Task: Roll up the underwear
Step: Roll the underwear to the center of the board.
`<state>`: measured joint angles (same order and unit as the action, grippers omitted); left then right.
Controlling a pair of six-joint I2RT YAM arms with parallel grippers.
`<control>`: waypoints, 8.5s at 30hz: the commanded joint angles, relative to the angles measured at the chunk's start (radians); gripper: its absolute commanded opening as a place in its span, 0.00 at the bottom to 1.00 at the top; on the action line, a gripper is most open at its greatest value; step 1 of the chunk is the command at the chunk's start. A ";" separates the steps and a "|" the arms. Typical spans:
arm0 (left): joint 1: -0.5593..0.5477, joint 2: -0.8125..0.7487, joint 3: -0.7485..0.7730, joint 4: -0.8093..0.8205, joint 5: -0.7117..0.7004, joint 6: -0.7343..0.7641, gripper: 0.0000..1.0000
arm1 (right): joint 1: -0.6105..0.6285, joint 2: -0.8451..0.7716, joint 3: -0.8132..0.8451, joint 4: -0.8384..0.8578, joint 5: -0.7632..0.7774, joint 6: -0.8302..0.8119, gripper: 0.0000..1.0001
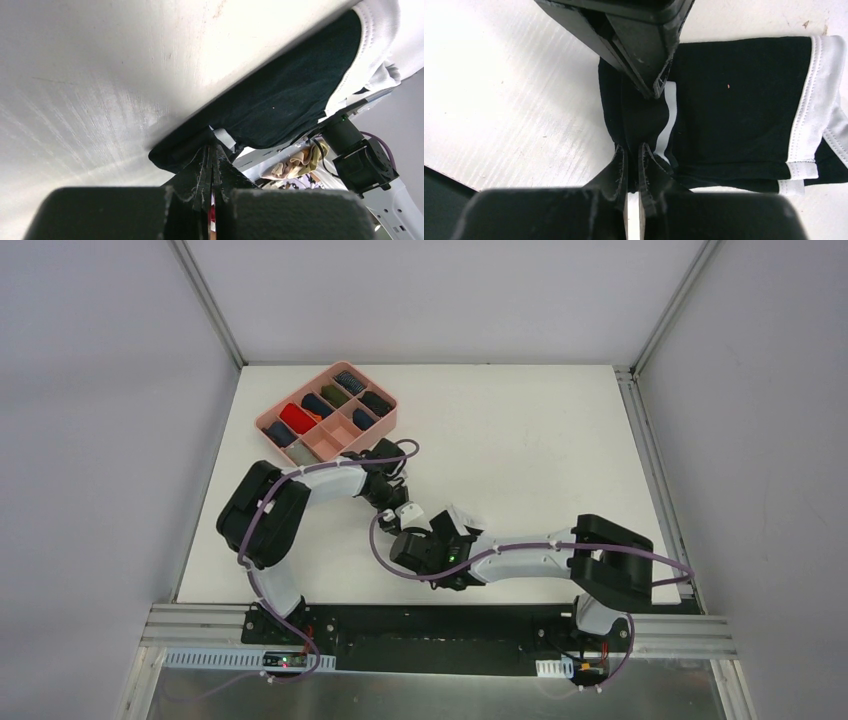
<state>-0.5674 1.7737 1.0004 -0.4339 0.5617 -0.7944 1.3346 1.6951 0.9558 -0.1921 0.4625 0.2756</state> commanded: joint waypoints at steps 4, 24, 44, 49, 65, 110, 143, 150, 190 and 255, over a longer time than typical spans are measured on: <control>0.027 -0.150 -0.013 -0.032 -0.010 -0.015 0.00 | -0.021 -0.012 -0.098 0.042 -0.154 0.043 0.00; 0.095 -0.452 -0.270 -0.011 0.033 -0.059 0.71 | -0.239 -0.074 -0.343 0.459 -0.737 0.223 0.00; 0.056 -0.295 -0.328 0.193 -0.019 -0.158 0.47 | -0.269 -0.081 -0.355 0.476 -0.776 0.232 0.00; 0.046 -0.292 -0.333 0.192 -0.057 -0.212 0.00 | -0.269 -0.100 -0.316 0.410 -0.760 0.214 0.00; 0.046 -0.335 -0.352 0.176 -0.085 -0.281 0.00 | -0.036 -0.164 -0.013 -0.080 -0.104 -0.030 0.67; 0.093 -0.527 -0.298 0.104 -0.085 -0.275 0.38 | -0.243 -0.101 -0.289 0.405 -0.755 0.266 0.00; 0.000 -0.362 -0.257 0.206 -0.003 -0.242 0.25 | -0.528 0.380 -0.685 1.645 -1.121 0.902 0.00; -0.013 -0.285 -0.216 0.238 0.007 -0.247 0.21 | -0.532 0.382 -0.688 1.645 -1.118 0.902 0.00; -0.023 -0.049 -0.220 0.140 -0.061 -0.146 0.13 | -0.454 -0.502 -0.576 0.368 -0.750 0.482 0.64; -0.023 -0.111 -0.232 0.139 -0.052 -0.164 0.14 | -0.291 -0.310 -0.395 0.412 -0.644 0.540 0.01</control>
<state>-0.5774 1.6844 0.8021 -0.2108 0.5865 -0.9913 1.0443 1.3823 0.5682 0.1314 -0.1722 0.7601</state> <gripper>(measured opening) 0.136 0.122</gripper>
